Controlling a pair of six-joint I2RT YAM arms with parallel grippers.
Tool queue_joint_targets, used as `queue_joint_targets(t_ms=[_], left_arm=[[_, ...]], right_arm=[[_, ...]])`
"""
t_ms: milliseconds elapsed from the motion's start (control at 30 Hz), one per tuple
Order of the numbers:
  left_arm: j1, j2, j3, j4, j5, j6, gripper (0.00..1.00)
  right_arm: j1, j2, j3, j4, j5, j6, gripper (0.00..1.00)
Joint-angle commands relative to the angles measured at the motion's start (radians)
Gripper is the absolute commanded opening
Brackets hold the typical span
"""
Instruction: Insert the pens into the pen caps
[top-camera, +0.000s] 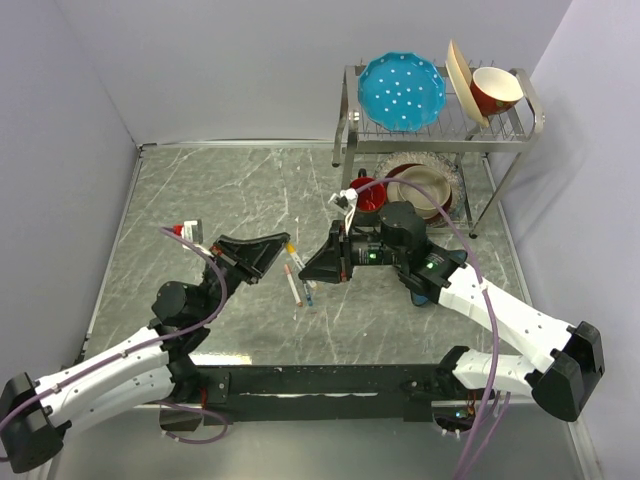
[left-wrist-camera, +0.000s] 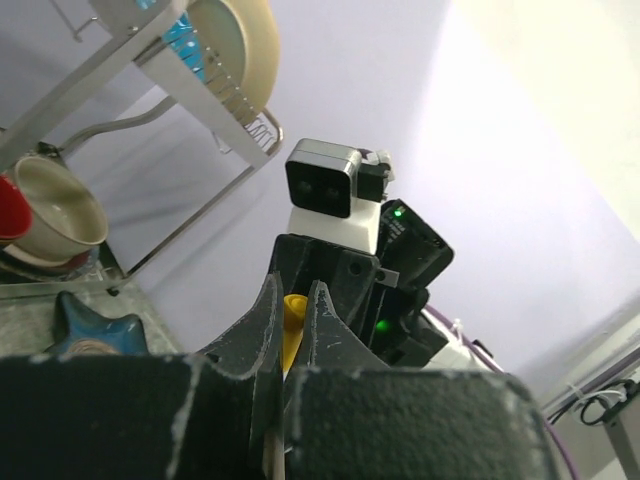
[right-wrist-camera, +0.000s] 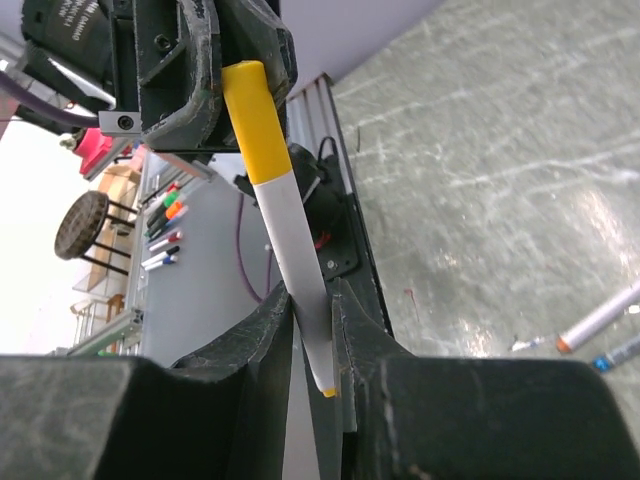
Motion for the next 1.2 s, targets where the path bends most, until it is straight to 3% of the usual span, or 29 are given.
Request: queue_joint_targets(t_ms=[0,267,533,767,1167], left_arm=[[-0.154,0.053,-0.023,-0.303,0.438,-0.061,0.01],[-0.157,0.073,0.158,-0.614,0.312,0.09,0.01],[-0.159,0.05,0.274,-0.746,0.197,0.202,0.01],[-0.159,0.079,0.329,-0.769,0.122,0.257,0.01],[-0.157,0.147,0.346,-0.725,0.139,0.323,0.01]], right_arm=[[-0.089,-0.005,0.13,0.514,0.328,0.05,0.0],[-0.089,-0.071,0.053,0.457,0.307,0.021,0.0],[-0.09,-0.159,-0.061,0.425,0.273,0.005,0.0],[-0.09,-0.16,-0.076,0.386,0.195,0.074,0.0],[-0.089,-0.168,-0.15,0.415,0.164,0.124,0.0]])
